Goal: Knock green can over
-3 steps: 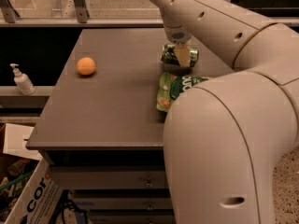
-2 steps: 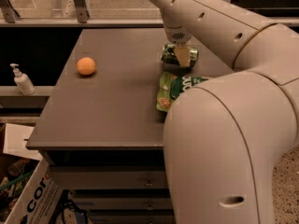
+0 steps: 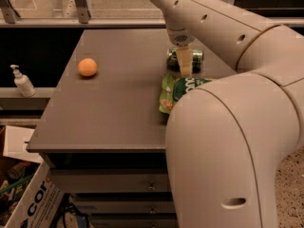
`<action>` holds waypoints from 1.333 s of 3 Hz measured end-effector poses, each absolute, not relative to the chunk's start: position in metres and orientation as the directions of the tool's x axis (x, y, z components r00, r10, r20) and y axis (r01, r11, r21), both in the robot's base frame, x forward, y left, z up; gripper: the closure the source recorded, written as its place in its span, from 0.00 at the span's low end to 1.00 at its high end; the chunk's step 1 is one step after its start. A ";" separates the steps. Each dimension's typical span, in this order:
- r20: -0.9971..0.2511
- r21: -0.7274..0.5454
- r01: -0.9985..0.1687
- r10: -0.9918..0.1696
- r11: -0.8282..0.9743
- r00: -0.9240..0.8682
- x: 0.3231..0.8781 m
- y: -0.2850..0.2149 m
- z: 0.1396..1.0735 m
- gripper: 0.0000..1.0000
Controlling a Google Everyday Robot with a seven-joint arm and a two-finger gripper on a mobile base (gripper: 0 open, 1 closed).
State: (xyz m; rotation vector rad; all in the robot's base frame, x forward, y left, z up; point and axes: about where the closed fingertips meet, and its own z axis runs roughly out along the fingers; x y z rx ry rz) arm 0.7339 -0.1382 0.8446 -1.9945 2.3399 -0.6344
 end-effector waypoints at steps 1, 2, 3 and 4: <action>0.255 -0.303 -0.947 -0.948 0.111 -0.193 0.734 -0.138 0.845 0.00; 0.239 -0.317 -0.942 -0.953 0.107 -0.188 0.734 -0.137 0.850 0.00; 0.192 -0.342 -0.932 -0.963 0.117 -0.191 0.732 -0.143 0.868 0.00; 0.132 -0.367 -0.919 -0.970 0.141 -0.202 0.724 -0.154 0.889 0.00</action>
Offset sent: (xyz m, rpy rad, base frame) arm -0.0024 0.0025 0.0178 0.0300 -0.0353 0.0184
